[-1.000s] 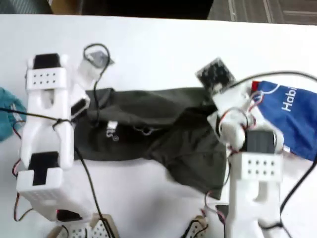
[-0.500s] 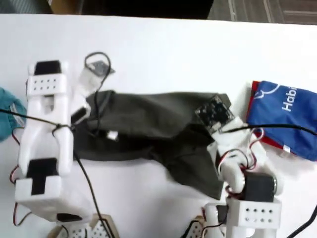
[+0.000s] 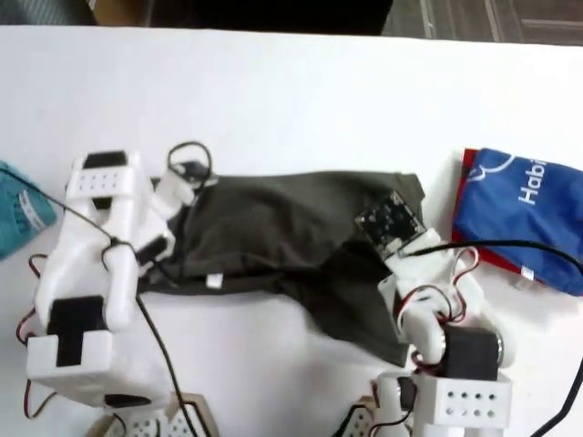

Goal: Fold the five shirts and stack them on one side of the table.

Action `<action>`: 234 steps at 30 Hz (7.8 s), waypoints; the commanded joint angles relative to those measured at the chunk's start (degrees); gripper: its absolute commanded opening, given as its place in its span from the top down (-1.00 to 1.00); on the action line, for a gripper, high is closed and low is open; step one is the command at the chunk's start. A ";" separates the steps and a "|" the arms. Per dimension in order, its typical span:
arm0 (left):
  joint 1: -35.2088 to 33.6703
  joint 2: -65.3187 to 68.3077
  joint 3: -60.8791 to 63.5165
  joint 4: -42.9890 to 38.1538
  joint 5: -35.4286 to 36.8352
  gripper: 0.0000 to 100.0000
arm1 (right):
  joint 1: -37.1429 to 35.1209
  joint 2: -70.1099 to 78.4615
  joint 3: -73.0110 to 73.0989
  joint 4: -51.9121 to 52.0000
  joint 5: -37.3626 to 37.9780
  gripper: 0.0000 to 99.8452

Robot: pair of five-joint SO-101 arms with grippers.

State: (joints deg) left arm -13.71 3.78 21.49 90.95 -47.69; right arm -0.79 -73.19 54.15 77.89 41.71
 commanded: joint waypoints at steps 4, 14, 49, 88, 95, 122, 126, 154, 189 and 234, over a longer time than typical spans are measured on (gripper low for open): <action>-1.41 -3.43 -0.66 -1.14 -0.62 0.95 | 1.27 -3.38 -0.70 1.10 0.70 0.96; -6.15 -2.99 0.66 -1.67 -5.45 0.95 | 6.29 -4.88 1.41 2.07 6.15 0.96; -4.92 6.42 -43.65 6.24 7.56 0.59 | 3.82 -5.14 -21.63 -3.12 -9.32 0.42; 5.54 31.21 -53.58 -4.84 20.48 0.95 | -1.89 84.35 -38.68 -33.54 -17.14 0.96; 6.07 40.44 -53.93 -8.62 20.57 0.95 | -1.54 84.97 -38.42 -33.98 -17.05 0.96; -3.52 45.19 -68.88 -9.76 17.41 0.95 | 1.54 93.67 -51.60 -34.42 -16.53 0.96; -2.64 44.66 -76.70 -0.62 17.32 0.95 | 1.19 91.38 -56.18 -26.07 -17.05 0.96; 3.16 -7.03 -5.85 0.44 17.23 0.95 | 1.19 61.32 -50.46 8.92 -16.62 0.96; 2.99 -15.38 24.66 -25.41 32.09 0.95 | -0.66 36.18 18.37 -46.20 -10.20 0.96; -7.21 -13.36 23.60 -31.56 15.91 0.94 | -4.00 36.26 21.19 -52.00 -10.20 0.96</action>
State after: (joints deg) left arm -21.27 -9.05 45.32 60.70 -31.25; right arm -4.48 -35.03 75.69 26.81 31.52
